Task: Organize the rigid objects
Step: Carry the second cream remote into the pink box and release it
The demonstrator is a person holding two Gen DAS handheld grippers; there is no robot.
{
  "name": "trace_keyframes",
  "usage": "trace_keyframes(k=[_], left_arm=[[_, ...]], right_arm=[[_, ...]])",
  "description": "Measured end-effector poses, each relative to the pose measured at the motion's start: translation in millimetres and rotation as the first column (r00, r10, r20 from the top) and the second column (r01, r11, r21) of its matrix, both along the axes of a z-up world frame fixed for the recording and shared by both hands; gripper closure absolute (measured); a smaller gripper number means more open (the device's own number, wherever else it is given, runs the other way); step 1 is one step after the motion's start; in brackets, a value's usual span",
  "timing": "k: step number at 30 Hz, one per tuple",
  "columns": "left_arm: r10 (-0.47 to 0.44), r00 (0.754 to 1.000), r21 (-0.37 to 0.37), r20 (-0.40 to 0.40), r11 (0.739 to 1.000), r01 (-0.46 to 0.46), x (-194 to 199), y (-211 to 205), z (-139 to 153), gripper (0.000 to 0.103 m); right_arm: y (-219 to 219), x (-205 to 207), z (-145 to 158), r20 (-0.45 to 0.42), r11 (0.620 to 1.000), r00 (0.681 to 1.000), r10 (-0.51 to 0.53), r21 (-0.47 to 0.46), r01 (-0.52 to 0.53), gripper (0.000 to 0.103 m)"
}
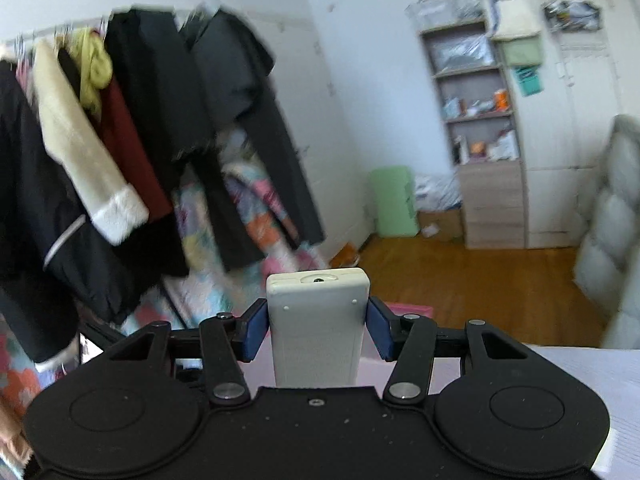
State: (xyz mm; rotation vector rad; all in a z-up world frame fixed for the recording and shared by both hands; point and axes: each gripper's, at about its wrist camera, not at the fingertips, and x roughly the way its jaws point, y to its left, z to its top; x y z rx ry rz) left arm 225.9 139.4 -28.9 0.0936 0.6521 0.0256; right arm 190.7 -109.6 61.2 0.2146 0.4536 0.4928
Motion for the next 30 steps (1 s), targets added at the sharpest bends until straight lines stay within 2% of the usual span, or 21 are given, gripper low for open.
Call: trace_keyframes(k=[4,8,11,13,15,18,24,28,30], left_arm=[[-0.001,1.000,-0.001,0.002,1.000,0.001,0.9,-1.2,0.6,0.097],[-0.001,1.000,-0.001,0.003,1.000,0.001,0.6,-0.8,0.7,0.097],[0.000,1.000,-0.003,0.003,1.000,0.000,1.0,-1.4,0.8,0.097],[-0.001,1.000,-0.004,0.004,1.000,0.001,0.0,0.0,0.2,0.097],[0.004,1.000,-0.017,0.005,1.000,-0.004,0.2,0.6,0.1,0.097],[0.000,1.000,-0.026,0.009,1.000,0.000,-0.3,1.8,-1.1,0.097],[-0.004,1.000,-0.027,0.019,1.000,0.004,-1.5,1.7,-2.5,0.097],[0.000,1.000,-0.032,0.020,0.999,0.001,-2.0,2.0,-2.5,0.097],[0.003,1.000,-0.031,0.020,1.000,-0.003,-1.8,2.3,-2.4,0.097]], right_arm=[[33.0,46.4,-32.1,-0.084,0.999,0.996,0.017,-0.036,-0.020,0.045],[56.6,77.5,-52.5,-0.108,0.997,0.994,0.004,-0.081,-0.013,0.045],[65.8,86.4,-59.9,-0.110,0.993,0.994,-0.001,-0.117,-0.012,0.045],[70.7,83.7,-66.7,-0.127,0.987,0.992,0.007,-0.161,-0.028,0.045],[73.6,74.3,-74.1,-0.150,0.976,0.987,0.062,-0.198,-0.091,0.045],[73.0,48.1,-72.6,-0.129,0.962,0.987,0.096,-0.242,-0.126,0.045],[61.2,9.9,-70.3,-0.193,0.949,0.977,0.089,-0.281,-0.142,0.045],[67.0,4.9,-81.1,-0.288,0.939,0.954,0.087,-0.296,-0.176,0.045],[71.5,-1.8,-84.3,-0.279,0.933,0.956,0.089,-0.311,-0.178,0.045]])
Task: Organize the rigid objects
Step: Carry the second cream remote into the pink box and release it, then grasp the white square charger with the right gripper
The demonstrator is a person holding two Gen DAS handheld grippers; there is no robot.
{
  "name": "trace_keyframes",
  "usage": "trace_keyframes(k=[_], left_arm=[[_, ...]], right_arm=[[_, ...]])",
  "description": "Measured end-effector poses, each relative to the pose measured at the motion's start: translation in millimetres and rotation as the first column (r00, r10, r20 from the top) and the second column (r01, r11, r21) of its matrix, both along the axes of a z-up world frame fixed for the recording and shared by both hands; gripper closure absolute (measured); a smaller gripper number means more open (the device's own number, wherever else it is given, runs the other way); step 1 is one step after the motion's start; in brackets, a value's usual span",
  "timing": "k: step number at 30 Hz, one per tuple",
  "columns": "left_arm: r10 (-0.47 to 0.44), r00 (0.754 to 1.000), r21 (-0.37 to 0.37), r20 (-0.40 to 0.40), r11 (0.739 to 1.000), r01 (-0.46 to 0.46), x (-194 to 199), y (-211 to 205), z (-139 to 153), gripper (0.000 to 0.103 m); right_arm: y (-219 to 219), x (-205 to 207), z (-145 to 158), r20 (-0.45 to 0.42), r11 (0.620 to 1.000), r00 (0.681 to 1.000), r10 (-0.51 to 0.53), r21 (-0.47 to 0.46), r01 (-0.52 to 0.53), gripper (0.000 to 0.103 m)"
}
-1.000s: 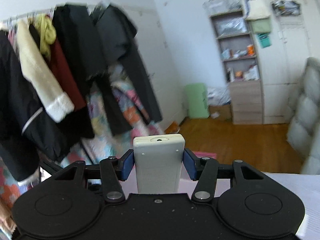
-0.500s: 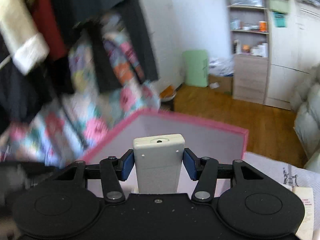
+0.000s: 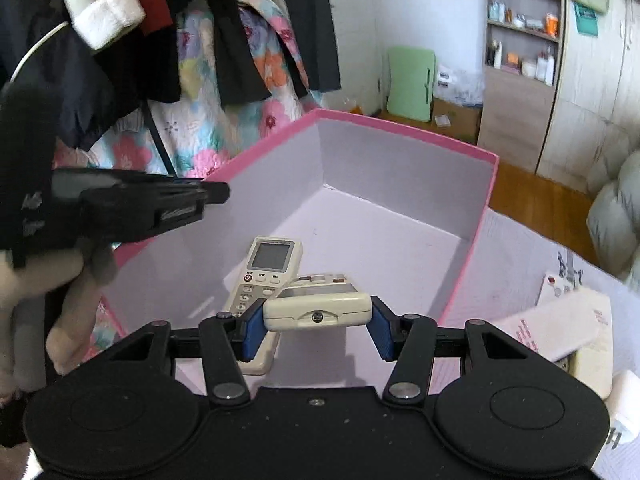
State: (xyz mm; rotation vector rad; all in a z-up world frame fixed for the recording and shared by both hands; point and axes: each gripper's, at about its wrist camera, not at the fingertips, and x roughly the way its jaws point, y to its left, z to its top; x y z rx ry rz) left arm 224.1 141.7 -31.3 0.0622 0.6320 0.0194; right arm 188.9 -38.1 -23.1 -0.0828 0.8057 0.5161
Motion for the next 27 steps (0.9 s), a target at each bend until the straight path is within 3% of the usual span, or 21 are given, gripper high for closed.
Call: trace_keyframes(k=[8,12,14,16,20,27], left_arm=[[0.001,1.000,-0.002,0.001,1.000,-0.001,-0.2,-0.6,1.2,0.097],[-0.001,1.000,-0.003,0.002,1.000,0.001,-2.4,-3.7,1.8,0.097],[0.003,1.000,0.000,0.002,1.000,-0.003,-1.9,-5.1,2.2,0.097],[0.004,1.000,-0.015,0.000,1.000,-0.004,-1.0,-2.2,2.5,0.097],[0.006,1.000,-0.008,-0.001,1.000,-0.006,-0.8,-0.1,2.8,0.097],[0.003,1.000,-0.012,-0.001,1.000,-0.003,1.0,3.2,3.1,0.097]], right_arm=[[19.2,14.7,-6.6,0.005,0.999,1.000,-0.003,-0.055,0.003,0.045],[20.2,18.0,-3.7,-0.043,0.998,0.999,-0.001,-0.066,-0.002,0.045],[25.5,14.3,-1.5,-0.070,0.997,0.997,0.011,-0.078,-0.017,0.039],[28.5,10.1,2.4,-0.089,0.999,0.995,0.036,-0.037,-0.039,0.034],[17.4,7.7,9.1,-0.205,0.974,0.972,0.117,0.215,-0.072,0.037],[-44.4,-23.3,29.1,-0.046,0.957,0.997,-0.055,0.282,0.066,0.037]])
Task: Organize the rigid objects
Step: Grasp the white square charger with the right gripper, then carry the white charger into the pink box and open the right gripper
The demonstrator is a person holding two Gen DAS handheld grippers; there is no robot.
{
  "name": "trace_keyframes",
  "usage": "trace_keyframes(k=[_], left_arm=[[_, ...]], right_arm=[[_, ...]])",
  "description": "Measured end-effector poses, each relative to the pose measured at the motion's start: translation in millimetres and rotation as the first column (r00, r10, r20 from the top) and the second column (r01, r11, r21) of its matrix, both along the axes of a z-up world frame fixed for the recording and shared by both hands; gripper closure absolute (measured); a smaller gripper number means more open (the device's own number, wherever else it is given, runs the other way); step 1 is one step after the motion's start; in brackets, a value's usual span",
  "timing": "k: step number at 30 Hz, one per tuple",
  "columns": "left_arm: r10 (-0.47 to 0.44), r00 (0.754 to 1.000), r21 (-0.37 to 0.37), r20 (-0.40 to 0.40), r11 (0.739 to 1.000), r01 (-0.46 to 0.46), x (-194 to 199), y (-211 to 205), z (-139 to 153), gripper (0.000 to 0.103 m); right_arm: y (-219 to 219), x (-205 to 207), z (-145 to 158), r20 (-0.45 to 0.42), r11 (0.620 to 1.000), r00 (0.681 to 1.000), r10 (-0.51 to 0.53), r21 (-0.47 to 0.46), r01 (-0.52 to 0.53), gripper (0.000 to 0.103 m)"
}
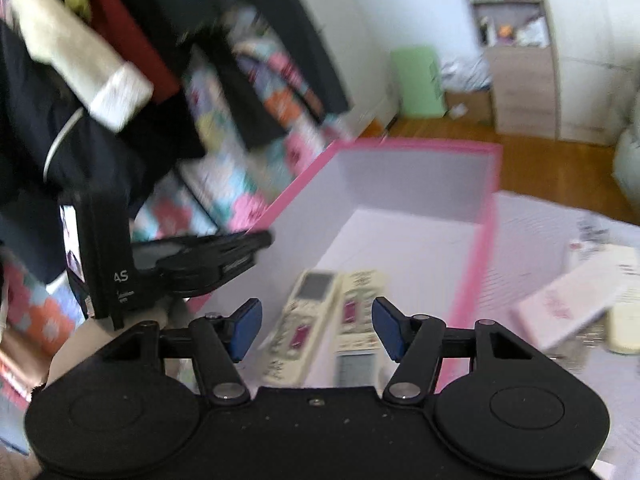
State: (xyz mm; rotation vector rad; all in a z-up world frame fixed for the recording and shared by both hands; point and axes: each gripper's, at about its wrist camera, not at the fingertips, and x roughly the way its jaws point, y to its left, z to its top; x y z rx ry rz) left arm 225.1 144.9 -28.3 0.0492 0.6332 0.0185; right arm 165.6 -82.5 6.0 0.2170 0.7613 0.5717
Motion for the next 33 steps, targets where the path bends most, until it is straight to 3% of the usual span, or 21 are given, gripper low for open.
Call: trace_keyframes(k=[3,5,10,16,21,26,28,30,33], left_arm=[[0.000,1.000,0.001,0.000,1.000,0.000,0.4,0.7,-0.2,0.097],[0.001,1.000,0.005,0.001,1.000,-0.001,1.2,1.3,0.1,0.097],[0.001,1.000,0.006,0.001,1.000,-0.001,1.4,1.4,-0.1,0.097],[0.002,1.000,0.007,0.001,1.000,-0.002,2.2,2.1,0.4,0.097],[0.001,1.000,0.013,0.001,1.000,-0.001,3.5,3.0,0.9,0.097],[0.000,1.000,0.009,0.002,1.000,0.000,4.0,4.4,1.0,0.097],[-0.001,1.000,0.010,0.001,1.000,0.001,3.7,2.7,1.0,0.097],[-0.003,1.000,0.019,0.001,1.000,0.003,4.3,1.8,1.4,0.097],[-0.003,1.000,0.019,0.002,1.000,0.003,3.8,1.5,1.6,0.097]], right_arm=[[-37.5,-24.4,2.8,0.069,0.996,0.994,-0.087,0.014,0.087,0.035],[-61.6,-35.2,0.6,0.084,0.987,0.983,-0.162,0.021,0.161,0.028],[-108.7,-62.0,-16.4,0.059,0.948,0.952,-0.300,-0.095,0.305,0.027],[-125.4,-83.2,-51.1,0.115,0.887,0.907,-0.405,-0.193,0.420,0.023],[-120.5,-75.3,-78.2,0.050,0.897,0.930,-0.365,-0.247,0.365,0.024],[-114.2,-59.9,-101.5,-0.039,0.863,0.914,-0.404,-0.346,0.367,0.029],[-118.8,-57.3,-106.6,-0.070,0.874,0.903,-0.423,-0.295,0.386,0.045],[-123.1,-56.5,-105.9,-0.079,0.864,0.885,-0.458,-0.275,0.422,0.046],[-122.7,-56.0,-104.2,-0.074,0.869,0.889,-0.452,-0.263,0.419,0.047]])
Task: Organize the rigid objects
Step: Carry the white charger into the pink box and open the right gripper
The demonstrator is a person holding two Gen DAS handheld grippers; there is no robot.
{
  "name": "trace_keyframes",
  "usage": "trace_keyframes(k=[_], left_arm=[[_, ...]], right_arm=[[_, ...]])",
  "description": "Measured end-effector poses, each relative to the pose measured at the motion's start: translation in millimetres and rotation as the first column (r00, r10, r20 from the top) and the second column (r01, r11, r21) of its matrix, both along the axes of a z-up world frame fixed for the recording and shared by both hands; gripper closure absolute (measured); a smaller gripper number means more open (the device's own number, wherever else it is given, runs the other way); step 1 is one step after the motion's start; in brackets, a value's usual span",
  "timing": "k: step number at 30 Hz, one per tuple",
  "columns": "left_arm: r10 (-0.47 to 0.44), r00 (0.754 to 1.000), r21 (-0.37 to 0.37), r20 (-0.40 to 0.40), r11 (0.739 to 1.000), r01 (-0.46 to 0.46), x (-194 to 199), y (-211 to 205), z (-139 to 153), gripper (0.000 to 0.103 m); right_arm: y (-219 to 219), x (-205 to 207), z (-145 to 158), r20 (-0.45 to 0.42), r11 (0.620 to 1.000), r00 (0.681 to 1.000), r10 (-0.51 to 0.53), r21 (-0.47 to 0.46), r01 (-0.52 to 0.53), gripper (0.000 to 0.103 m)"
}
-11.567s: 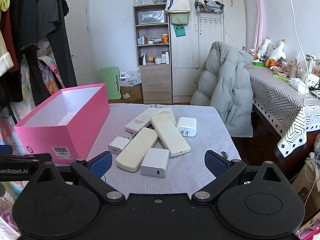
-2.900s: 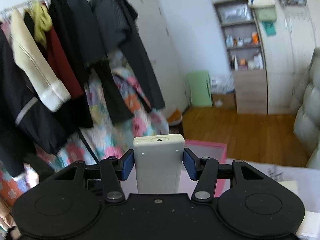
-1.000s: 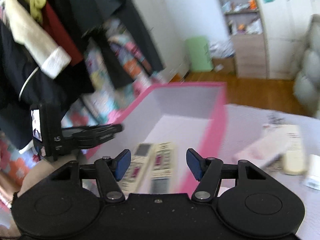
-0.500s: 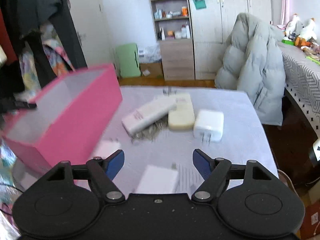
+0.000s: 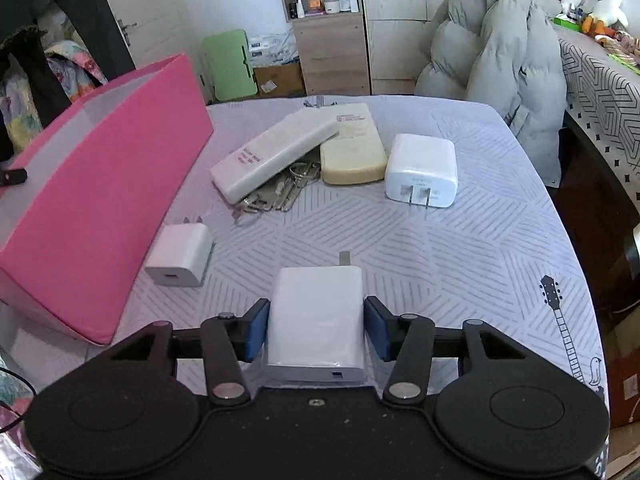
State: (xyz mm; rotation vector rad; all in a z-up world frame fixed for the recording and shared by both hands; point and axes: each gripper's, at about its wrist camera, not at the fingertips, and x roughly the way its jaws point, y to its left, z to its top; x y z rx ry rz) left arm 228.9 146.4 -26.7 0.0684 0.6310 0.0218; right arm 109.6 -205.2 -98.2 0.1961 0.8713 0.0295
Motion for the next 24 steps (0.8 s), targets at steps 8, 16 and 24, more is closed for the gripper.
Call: trace_keyframes(k=[8,16,24], left_arm=[[-0.003,1.000,0.003,0.003,1.000,0.003,-1.5,-1.8,-1.4,0.097],[0.002,1.000,-0.021,0.005,1.000,-0.001,-2.6,0.1,-1.5,0.097],[-0.005,0.999,-0.033,0.032,0.999,0.006,-6.3,3.8,-2.2,0.097]], right_arm=[[4.5,-10.4,41.4,0.124,0.997,0.991,0.045,0.060,-0.052,0.047],[109.1,33.1,129.6,0.341,0.895,0.837,0.428,-0.028,-0.446,0.047],[229.5,130.7,102.5,-0.097,0.600,0.683,0.724,-0.401,-0.693,0.048]])
